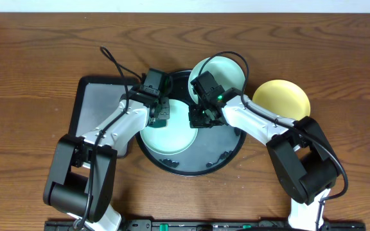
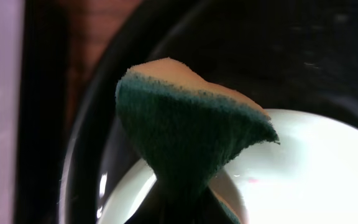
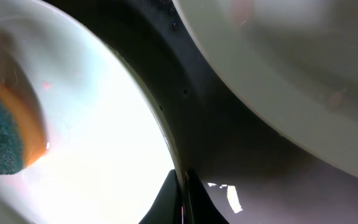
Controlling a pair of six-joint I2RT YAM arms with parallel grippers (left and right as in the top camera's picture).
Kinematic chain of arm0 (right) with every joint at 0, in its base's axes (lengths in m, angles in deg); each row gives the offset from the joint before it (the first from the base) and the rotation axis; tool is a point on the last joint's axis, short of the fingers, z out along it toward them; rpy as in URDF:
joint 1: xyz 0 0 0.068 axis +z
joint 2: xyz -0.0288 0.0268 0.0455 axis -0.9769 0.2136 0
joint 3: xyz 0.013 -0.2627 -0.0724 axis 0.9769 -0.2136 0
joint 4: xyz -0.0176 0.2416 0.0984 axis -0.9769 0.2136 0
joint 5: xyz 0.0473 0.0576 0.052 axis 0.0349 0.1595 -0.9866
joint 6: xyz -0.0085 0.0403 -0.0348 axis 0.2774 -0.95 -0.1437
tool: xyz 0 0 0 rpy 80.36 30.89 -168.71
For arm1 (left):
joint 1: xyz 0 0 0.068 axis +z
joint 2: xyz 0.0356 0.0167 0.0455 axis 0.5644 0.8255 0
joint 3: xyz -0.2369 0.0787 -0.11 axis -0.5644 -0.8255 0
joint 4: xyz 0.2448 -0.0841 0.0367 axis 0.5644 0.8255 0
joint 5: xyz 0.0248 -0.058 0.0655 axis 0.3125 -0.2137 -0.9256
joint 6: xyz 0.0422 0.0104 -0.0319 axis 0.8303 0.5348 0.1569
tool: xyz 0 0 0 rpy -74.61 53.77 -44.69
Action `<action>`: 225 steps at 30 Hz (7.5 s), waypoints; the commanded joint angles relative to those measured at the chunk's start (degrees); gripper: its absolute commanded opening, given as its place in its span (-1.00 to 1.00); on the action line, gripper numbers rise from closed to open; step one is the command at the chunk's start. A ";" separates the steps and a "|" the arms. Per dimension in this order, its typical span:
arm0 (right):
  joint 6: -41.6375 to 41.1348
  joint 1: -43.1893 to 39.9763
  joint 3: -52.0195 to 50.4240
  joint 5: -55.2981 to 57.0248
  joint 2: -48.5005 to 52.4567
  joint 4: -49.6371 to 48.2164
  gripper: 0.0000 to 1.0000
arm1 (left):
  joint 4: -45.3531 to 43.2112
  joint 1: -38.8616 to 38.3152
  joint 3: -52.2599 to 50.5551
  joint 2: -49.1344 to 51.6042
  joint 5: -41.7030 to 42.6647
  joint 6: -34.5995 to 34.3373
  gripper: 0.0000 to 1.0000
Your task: Clean dirty plates on tray and stack at the side
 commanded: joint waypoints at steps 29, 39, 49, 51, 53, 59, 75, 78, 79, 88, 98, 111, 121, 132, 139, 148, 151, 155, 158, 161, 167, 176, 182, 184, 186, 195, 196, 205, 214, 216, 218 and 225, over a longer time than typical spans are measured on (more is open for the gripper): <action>0.44 -0.81 0.87 -0.02 1.33 -0.02 -0.98 | 12.72 16.22 15.47 -3.37 20.44 -3.93 -0.85; 10.97 -0.04 8.07 5.07 -2.23 7.28 -0.98 | 26.97 27.10 17.25 -10.97 8.96 -0.66 -0.85; 23.26 7.13 20.33 31.85 -5.11 23.30 -0.98 | 27.56 27.89 17.22 -10.97 8.98 -0.68 -0.85; 24.48 9.79 22.69 38.77 -5.22 25.66 -0.98 | 27.54 27.89 17.22 -10.97 8.96 -0.68 -0.85; 24.46 12.76 24.79 47.34 -5.29 27.61 -0.98 | 27.56 27.89 17.22 -10.97 8.96 -0.68 -0.85; 24.44 19.02 26.47 63.21 -6.80 28.22 -0.98 | 27.54 27.89 17.22 -10.97 8.96 -0.68 -0.85; 24.41 26.49 26.47 82.09 -15.45 23.96 -0.98 | 27.56 27.89 17.22 -10.97 8.96 -0.68 -0.85; 24.30 26.49 26.47 81.90 -16.04 24.30 -0.98 | 27.56 27.89 17.22 -10.97 8.96 -0.68 -0.85; 24.24 26.49 26.47 81.61 -16.04 24.50 -0.98 | 27.56 27.89 17.22 -10.97 8.96 -0.68 -0.85; 19.91 24.35 26.32 66.77 -16.00 28.04 -0.97 | 27.56 27.89 17.11 -10.97 8.96 -0.68 -0.85; 16.57 9.22 26.32 22.95 -16.15 27.96 -0.98 | 27.56 27.89 17.11 -10.97 8.96 -0.66 -0.85; 15.72 -32.33 26.32 9.27 -25.49 36.52 -0.97 | 27.96 27.89 17.00 -10.93 8.79 0.42 -0.85; 16.41 -53.68 15.69 12.02 -24.57 35.34 -0.97 | 28.00 27.89 17.00 -10.86 8.11 0.37 -0.85; 16.44 -54.93 -6.97 6.16 -24.55 15.54 -0.98 | 27.98 27.89 17.00 -10.86 8.11 0.37 -0.85; 15.61 -53.11 -15.93 2.32 -24.55 6.49 -0.83 | 27.98 27.89 17.00 -10.86 8.11 0.37 -0.85; 15.89 -46.82 -14.51 2.08 -24.55 5.68 -0.44 | 27.98 27.89 17.00 -10.86 8.11 0.37 -0.85; 16.52 -43.45 -11.43 1.05 -24.55 6.14 -0.39 | 27.98 27.89 17.00 -10.86 8.11 0.37 -0.85; 16.96 -38.27 -4.09 1.05 -22.73 8.33 -0.30 | 27.98 27.89 17.00 -10.86 8.13 0.37 -0.85; 19.32 -34.80 4.26 0.79 -17.81 12.37 -0.13 | 28.00 27.89 17.00 -10.86 8.13 0.37 -0.85; 23.91 -31.52 14.69 -1.55 -9.31 17.44 0.05 | 27.98 27.89 17.00 -10.86 8.11 0.37 -0.85; 28.04 -28.30 27.52 -9.14 5.42 20.06 0.15 | 27.98 27.89 17.00 -10.86 8.11 0.37 -0.85; 28.94 -24.17 29.77 -11.69 15.45 13.03 0.11 | 27.98 27.89 17.00 -10.86 8.11 0.37 -0.84; 28.26 -23.17 29.77 -8.74 16.55 12.04 -0.49 | 27.98 27.89 17.00 -10.86 8.11 0.37 -0.85; 28.24 -23.12 29.86 -8.76 16.55 12.02 -0.74 | 27.98 27.89 17.00 -10.86 8.11 0.37 -0.85; 28.24 -23.12 29.86 -8.79 16.55 12.11 -0.92 | 27.98 27.89 17.00 -10.86 8.11 0.37 -0.85; 27.76 -21.66 32.24 -9.16 11.02 18.84 -0.98 | 27.98 27.89 17.00 -10.86 8.11 0.37 -0.85; 27.23 -21.38 32.24 -9.14 9.84 20.09 -0.97 | 27.98 27.89 17.00 -10.86 8.11 0.37 -0.85; 22.58 -18.97 32.20 -5.70 5.68 31.78 -0.97 | 27.96 27.89 17.00 -10.86 8.13 0.37 -0.85; 17.18 -16.06 31.58 2.47 6.25 35.82 -0.97 | 28.02 27.89 17.00 -10.86 8.15 0.35 -0.85; 16.20 -15.54 31.58 4.28 6.25 36.41 -0.98 | 28.02 27.87 17.00 -10.86 8.15 0.35 -0.85; 15.63 -15.15 31.58 5.01 6.25 36.83 -0.97 | 28.04 27.87 17.00 -10.86 8.17 0.35 -0.85; 13.03 -13.03 29.20 6.29 6.27 36.20 -0.97 | 27.91 25.49 17.00 -10.86 8.17 0.33 -0.85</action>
